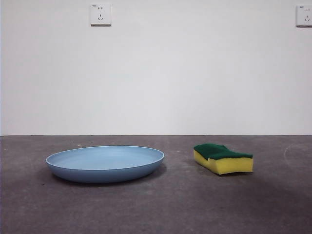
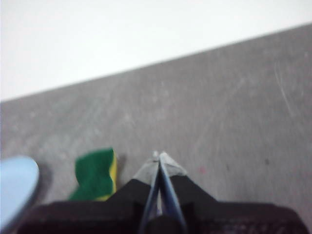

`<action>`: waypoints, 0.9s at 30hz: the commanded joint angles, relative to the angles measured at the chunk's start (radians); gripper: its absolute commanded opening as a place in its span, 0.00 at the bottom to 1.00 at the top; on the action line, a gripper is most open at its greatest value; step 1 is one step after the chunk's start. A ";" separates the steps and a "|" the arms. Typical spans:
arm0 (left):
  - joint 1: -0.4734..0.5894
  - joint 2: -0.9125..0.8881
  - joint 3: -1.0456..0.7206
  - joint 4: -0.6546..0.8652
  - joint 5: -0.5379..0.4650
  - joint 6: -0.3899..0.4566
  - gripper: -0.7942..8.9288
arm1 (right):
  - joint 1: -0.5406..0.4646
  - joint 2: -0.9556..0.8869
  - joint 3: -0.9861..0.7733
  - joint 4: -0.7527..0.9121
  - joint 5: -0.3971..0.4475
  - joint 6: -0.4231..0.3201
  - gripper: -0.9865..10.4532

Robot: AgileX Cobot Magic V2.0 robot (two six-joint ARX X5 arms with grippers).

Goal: Pick up the plate,pick up the cloth,clean the plate with the cloth

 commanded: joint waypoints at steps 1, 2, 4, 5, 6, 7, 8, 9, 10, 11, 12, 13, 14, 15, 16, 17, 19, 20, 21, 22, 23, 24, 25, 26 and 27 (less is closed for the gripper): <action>0.003 0.056 0.071 0.002 0.020 -0.018 0.08 | 0.000 0.073 0.077 0.005 -0.004 0.020 0.08; 0.003 0.082 0.095 0.000 0.023 -0.018 0.08 | 0.000 0.099 0.103 0.005 -0.005 0.020 0.08; 0.003 0.150 0.152 -0.005 0.040 -0.017 0.08 | 0.001 0.163 0.168 0.002 -0.010 0.020 0.08; 0.003 0.181 0.177 -0.007 0.053 -0.016 0.08 | 0.001 0.192 0.197 -0.003 -0.021 0.019 0.08; 0.003 0.220 0.207 -0.011 0.072 -0.013 0.08 | 0.001 0.226 0.232 -0.008 -0.033 0.019 0.08; 0.003 0.261 0.237 -0.015 0.092 -0.010 0.08 | 0.001 0.262 0.266 -0.018 -0.043 0.019 0.08; 0.003 0.297 0.264 -0.019 0.110 -0.005 0.08 | 0.001 0.292 0.296 -0.028 -0.057 0.018 0.08; 0.003 0.340 0.295 -0.026 0.135 0.002 0.08 | 0.001 0.328 0.330 -0.043 -0.068 0.017 0.08; 0.003 0.384 0.328 -0.036 0.161 0.011 0.08 | 0.001 0.364 0.364 -0.060 -0.088 0.015 0.08; 0.003 0.421 0.356 -0.047 0.183 0.016 0.08 | 0.001 0.395 0.391 -0.074 -0.107 0.014 0.08; 0.003 0.462 0.389 -0.062 0.207 0.021 0.08 | 0.001 0.432 0.424 -0.095 -0.132 0.008 0.08; 0.003 0.504 0.422 -0.079 0.227 0.030 0.08 | 0.001 0.470 0.457 -0.116 -0.159 0.001 0.08; 0.003 0.541 0.449 -0.093 0.243 0.042 0.08 | 0.001 0.502 0.485 -0.140 -0.184 -0.010 0.08; 0.003 0.583 0.480 -0.113 0.259 0.052 0.08 | 0.001 0.541 0.518 -0.171 -0.216 -0.025 0.08; 0.002 0.621 0.510 -0.138 0.269 0.063 0.08 | 0.001 0.580 0.549 -0.203 -0.249 -0.045 0.08; 0.002 0.655 0.535 -0.160 0.283 0.070 0.08 | 0.001 0.613 0.576 -0.232 -0.278 -0.066 0.08; 0.002 0.731 0.594 -0.222 0.310 0.096 0.08 | 0.001 0.686 0.629 -0.290 -0.350 -0.122 0.09; 0.002 0.762 0.616 -0.245 0.321 0.105 0.08 | 0.001 0.714 0.649 -0.311 -0.380 -0.145 0.09; 0.002 0.794 0.638 -0.269 0.333 0.114 0.08 | 0.001 0.744 0.668 -0.329 -0.408 -0.162 0.09; 0.001 0.824 0.657 -0.288 0.336 0.116 0.10 | 0.001 0.771 0.684 -0.339 -0.428 -0.171 0.11; 0.001 0.846 0.670 -0.299 0.336 0.116 0.15 | 0.002 0.791 0.695 -0.341 -0.434 -0.170 0.15; 0.001 0.869 0.682 -0.307 0.336 0.116 0.25 | 0.002 0.811 0.706 -0.342 -0.437 -0.170 0.22; 0.001 0.889 0.690 -0.309 0.336 0.116 0.35 | 0.002 0.827 0.715 -0.342 -0.439 -0.169 0.29; 0.001 0.903 0.695 -0.309 0.336 0.116 0.43 | 0.002 0.838 0.720 -0.342 -0.439 -0.169 0.36; 0.001 0.914 0.696 -0.307 0.336 0.116 0.48 | 0.002 0.848 0.723 -0.341 -0.438 -0.169 0.44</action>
